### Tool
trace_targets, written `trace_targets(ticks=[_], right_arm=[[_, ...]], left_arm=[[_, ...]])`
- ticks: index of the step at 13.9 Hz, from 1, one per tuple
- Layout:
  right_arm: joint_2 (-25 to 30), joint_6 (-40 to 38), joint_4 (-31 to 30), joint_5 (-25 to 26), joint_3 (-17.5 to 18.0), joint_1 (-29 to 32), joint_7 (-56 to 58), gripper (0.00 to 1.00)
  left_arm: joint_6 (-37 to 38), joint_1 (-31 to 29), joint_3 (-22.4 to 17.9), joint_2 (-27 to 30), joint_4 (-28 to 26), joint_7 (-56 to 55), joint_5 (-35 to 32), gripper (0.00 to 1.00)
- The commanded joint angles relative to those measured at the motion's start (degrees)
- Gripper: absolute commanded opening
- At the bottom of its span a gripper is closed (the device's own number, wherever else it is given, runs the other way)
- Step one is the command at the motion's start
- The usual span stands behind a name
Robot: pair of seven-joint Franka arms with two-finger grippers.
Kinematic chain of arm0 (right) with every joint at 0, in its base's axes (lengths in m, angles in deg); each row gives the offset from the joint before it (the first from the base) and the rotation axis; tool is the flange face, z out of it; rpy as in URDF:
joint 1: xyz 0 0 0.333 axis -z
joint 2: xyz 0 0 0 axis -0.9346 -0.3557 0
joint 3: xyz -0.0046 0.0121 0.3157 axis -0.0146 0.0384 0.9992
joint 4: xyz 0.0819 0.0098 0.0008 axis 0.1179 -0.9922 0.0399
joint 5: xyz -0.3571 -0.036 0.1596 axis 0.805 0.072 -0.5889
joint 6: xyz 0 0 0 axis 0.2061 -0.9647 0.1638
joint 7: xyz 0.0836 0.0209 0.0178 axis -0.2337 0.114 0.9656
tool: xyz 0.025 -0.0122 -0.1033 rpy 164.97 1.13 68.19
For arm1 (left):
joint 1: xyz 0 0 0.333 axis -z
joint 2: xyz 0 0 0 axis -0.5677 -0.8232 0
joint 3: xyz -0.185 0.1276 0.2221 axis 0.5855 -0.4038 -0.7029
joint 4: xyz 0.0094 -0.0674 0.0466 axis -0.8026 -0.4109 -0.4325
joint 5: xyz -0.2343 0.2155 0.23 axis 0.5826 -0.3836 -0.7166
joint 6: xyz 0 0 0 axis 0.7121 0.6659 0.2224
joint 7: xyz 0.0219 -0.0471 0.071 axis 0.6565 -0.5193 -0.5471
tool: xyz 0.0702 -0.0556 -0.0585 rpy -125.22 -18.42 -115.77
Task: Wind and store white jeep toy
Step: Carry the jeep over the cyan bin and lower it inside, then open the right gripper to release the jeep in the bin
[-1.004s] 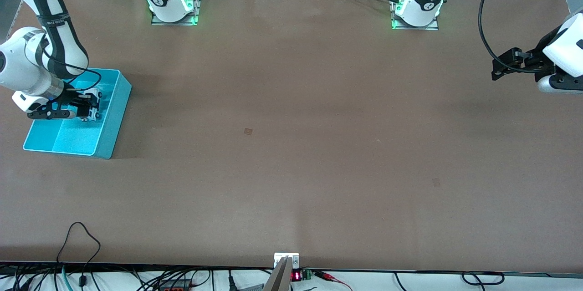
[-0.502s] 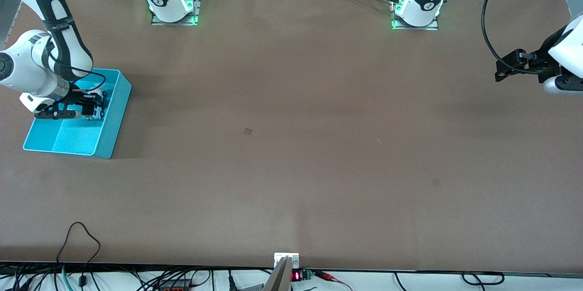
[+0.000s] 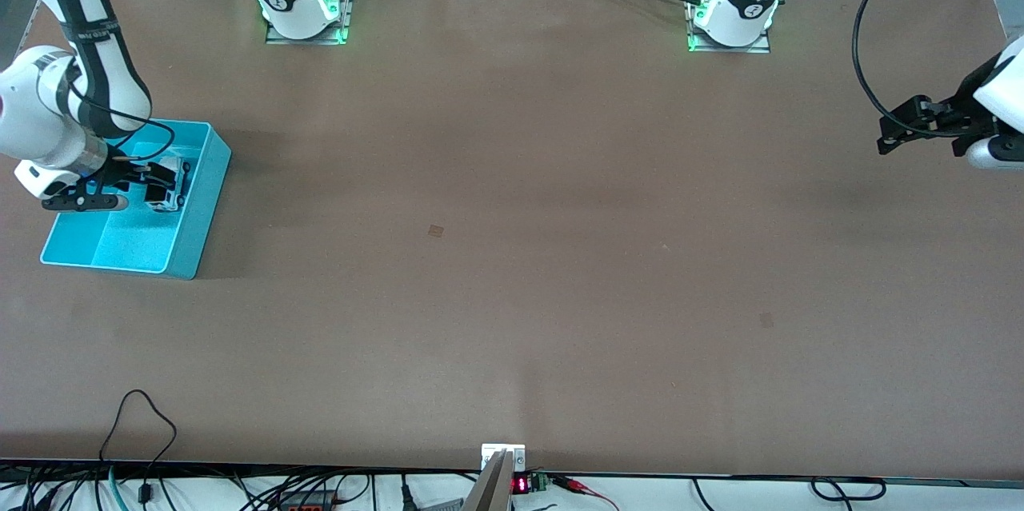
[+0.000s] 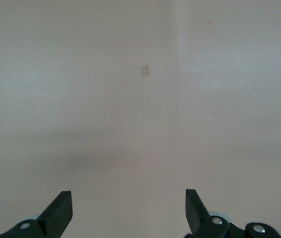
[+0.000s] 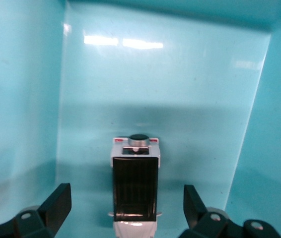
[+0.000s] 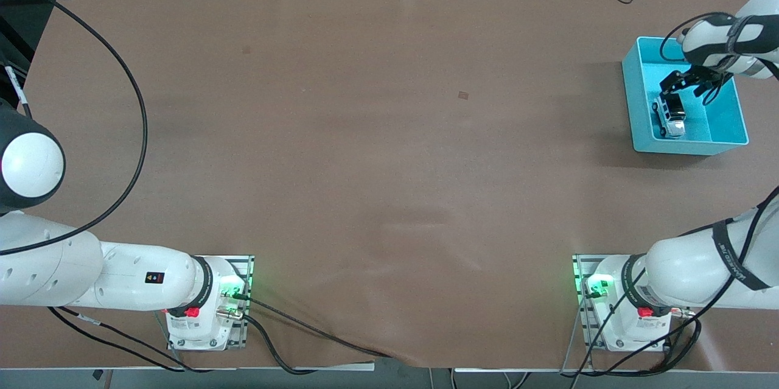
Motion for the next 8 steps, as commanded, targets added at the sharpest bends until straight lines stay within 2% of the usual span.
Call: trace_targets(ticks=[1,5,8], right_arm=[[4.67,-8.08,3.56,0.23,0.20,-2.76,0.18,1.00],[6.70,-20.74,12.96,-0.12,0.20,-6.63,-0.87,1.00],[7.58,-23.59,16.84,-0.47,0.29,-9.43,-3.69,1.00]], left_arm=[[-1.32,-0.76,2.00,3.80,-3.79,0.98,-1.09,1.00],[-1.32,-0.85,2.17,3.72,-4.50,0.72,-1.35,1.00],[-1.14,-0.67,2.26,3.46,-4.23,0.72,-1.36,1.00]])
